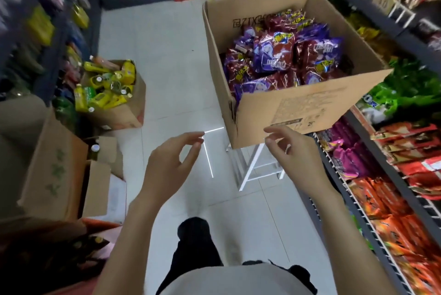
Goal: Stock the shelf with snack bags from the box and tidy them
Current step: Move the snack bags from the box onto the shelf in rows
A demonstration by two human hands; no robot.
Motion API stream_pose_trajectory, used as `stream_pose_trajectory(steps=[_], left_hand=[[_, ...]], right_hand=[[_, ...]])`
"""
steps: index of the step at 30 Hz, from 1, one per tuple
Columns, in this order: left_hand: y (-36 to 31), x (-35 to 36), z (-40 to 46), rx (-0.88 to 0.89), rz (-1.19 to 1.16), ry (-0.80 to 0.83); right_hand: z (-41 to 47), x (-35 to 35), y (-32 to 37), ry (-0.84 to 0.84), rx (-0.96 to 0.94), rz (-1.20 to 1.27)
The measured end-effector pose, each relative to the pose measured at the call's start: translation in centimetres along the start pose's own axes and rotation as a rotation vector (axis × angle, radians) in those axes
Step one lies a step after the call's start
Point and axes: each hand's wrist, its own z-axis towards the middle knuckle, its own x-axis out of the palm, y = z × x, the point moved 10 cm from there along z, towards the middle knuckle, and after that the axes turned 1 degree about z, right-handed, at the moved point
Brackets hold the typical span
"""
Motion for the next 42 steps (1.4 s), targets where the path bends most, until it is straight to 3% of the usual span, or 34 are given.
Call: stream_pose_trajectory(steps=[8, 16, 25, 28, 34, 39, 42], left_hand=[[3.8, -0.7, 17.1, 0.267, -0.032, 0.118], [3.1, 0.7, 30.6, 0.586, -0.087, 0.372], [-2.2, 9.9, 42.3, 0.838, -0.078, 0.64], [-3.1, 14.2, 45.1, 0.779, -0.052, 0.712], [-2.5, 23.2, 48.3, 0.685, 0.14, 0.911], [-1.0, 28.3, 47.6, 0.832, 0.479, 1.066], [-0.2, 29.8, 47.0, 0.924, 0.542, 1.1]], right_hand=[[13.3, 1.3, 2.7, -0.226, 0.007, -0.14], [23.0, 2.2, 0.5, -0.219, 0.197, -0.361], [28.7, -1.6, -5.1, -0.256, 0.446, -0.435], [30.3, -2.2, -7.7, -0.251, 0.53, -0.442], [32.4, -1.8, -13.0, -0.201, 0.725, -0.35], [34.5, -0.4, -15.2, -0.1, 0.794, -0.298], [35.1, 0.4, -15.8, -0.068, 0.757, -0.268]])
